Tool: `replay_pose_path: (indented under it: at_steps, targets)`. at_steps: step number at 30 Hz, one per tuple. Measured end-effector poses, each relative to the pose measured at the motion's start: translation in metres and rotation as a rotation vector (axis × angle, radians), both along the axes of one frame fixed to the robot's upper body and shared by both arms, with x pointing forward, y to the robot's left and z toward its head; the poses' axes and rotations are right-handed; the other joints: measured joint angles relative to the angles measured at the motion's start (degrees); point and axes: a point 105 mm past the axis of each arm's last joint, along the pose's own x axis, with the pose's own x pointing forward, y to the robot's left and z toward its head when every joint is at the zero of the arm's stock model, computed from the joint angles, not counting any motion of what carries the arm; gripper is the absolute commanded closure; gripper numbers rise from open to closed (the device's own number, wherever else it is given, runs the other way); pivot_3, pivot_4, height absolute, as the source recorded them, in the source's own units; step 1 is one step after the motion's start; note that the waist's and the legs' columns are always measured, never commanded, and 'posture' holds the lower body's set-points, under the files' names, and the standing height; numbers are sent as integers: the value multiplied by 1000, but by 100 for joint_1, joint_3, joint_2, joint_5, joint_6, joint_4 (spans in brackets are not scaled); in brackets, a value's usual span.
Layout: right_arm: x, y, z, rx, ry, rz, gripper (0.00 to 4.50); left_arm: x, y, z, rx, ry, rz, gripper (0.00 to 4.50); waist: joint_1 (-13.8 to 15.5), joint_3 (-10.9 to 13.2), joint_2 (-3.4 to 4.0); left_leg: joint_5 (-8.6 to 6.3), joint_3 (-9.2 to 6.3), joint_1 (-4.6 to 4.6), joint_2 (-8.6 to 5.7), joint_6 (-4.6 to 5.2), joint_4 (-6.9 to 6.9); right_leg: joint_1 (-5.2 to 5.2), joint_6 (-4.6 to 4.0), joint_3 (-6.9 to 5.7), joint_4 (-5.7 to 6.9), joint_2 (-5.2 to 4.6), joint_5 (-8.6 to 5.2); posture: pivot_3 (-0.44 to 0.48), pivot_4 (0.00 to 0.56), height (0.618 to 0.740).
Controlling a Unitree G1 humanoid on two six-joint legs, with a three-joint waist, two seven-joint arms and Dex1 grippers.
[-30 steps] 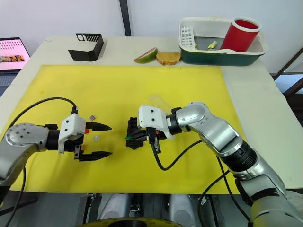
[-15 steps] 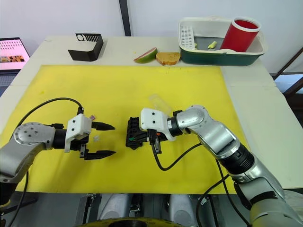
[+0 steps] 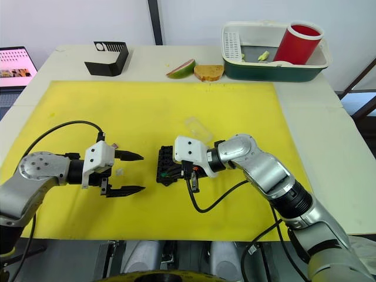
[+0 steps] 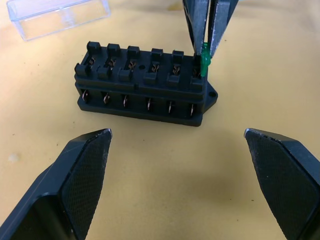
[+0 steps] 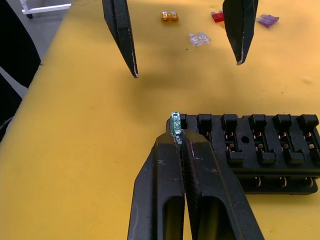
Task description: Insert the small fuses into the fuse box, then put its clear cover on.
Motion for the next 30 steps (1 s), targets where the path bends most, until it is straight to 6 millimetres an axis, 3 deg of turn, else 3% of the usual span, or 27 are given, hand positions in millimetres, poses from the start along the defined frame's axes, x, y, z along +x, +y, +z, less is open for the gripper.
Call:
replay_pose_path:
  at_steps: [18, 30]
  targets:
    - [0, -1, -5, -5, -9, -22, 4500, 1, -1, 0, -7, -3, 3, 28, -1, 0, 0, 0, 0, 2, 0, 0, 0, 2, 0, 0, 1, 1, 0, 0, 150, 740]
    - [0, 1, -8, -31, -120, 18, 4500, 2, -1, -1, -12, -6, 14, 28, -3, -1, -1, 0, 0, 9, 0, -1, 0, 8, 0, 0, 1, 1, 0, 0, 150, 740]
